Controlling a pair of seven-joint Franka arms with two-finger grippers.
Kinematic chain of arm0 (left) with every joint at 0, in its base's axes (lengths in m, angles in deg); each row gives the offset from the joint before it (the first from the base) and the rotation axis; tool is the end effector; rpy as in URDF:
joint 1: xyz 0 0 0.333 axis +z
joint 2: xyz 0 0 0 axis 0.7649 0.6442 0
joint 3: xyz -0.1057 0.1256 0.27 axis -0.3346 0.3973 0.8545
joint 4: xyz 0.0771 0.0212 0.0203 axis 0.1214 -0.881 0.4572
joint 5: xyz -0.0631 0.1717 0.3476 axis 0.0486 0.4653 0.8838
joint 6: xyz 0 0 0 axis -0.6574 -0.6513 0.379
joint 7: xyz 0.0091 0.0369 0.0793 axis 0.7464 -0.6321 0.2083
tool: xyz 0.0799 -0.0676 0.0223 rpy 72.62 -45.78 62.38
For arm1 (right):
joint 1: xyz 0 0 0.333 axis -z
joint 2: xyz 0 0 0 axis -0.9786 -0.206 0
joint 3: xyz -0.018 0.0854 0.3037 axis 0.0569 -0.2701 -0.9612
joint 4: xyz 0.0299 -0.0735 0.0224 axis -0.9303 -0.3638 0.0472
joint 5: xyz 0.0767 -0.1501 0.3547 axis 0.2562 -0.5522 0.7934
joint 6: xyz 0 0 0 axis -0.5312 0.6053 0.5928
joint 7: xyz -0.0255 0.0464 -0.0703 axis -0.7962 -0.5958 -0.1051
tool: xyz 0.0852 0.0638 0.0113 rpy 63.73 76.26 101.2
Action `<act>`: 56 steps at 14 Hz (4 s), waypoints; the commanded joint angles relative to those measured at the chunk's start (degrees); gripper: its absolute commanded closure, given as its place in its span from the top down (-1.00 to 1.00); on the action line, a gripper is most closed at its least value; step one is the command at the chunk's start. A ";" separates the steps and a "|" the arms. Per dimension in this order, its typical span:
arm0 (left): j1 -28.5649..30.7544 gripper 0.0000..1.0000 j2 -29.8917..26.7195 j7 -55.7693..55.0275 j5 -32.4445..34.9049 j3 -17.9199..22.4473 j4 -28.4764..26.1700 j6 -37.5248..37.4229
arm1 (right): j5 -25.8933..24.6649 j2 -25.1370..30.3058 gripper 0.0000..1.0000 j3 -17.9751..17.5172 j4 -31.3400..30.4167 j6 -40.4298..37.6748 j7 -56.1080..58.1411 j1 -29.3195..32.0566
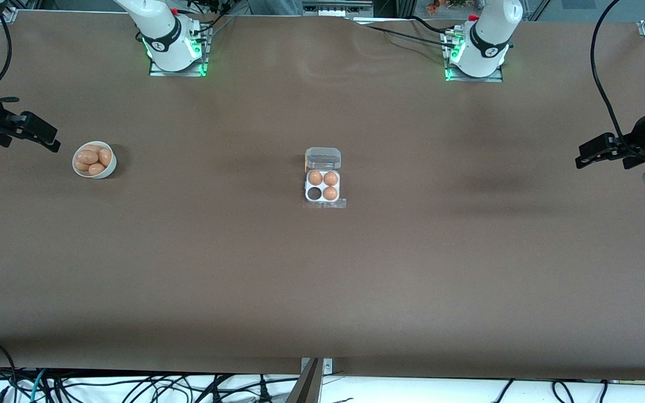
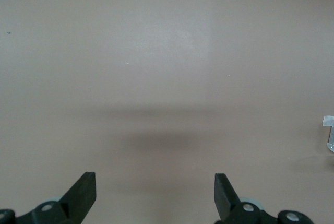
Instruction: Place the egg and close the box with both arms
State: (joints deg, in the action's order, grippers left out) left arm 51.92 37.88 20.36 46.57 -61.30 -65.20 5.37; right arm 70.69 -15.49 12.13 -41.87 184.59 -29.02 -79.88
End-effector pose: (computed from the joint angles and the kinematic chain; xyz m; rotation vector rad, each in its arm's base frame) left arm 0.5889 0.0215 0.5793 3.1119 0.0592 -0.0846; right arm 0.5611 -0.0080 0.5984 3.1094 -0.1395 0.0676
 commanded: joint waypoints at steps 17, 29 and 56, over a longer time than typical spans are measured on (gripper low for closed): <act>0.26 1.00 0.28 0.60 -0.27 0.08 0.96 -1.05 | 0.85 0.35 1.00 0.00 0.42 -0.82 -0.30 0.01; 0.26 1.00 0.28 0.60 -0.27 0.08 1.04 -1.05 | -1.43 -8.95 1.00 2.37 -0.02 -4.33 4.45 3.69; 0.35 1.00 0.45 0.51 -0.27 0.00 0.87 -1.05 | 3.23 -15.91 1.00 15.30 -30.87 27.92 20.01 5.46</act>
State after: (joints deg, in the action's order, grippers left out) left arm 52.06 38.19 20.36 46.57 -61.22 -65.20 5.29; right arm 72.77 -31.43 27.31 -72.28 212.01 -10.37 -74.50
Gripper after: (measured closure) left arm 0.000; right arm 0.000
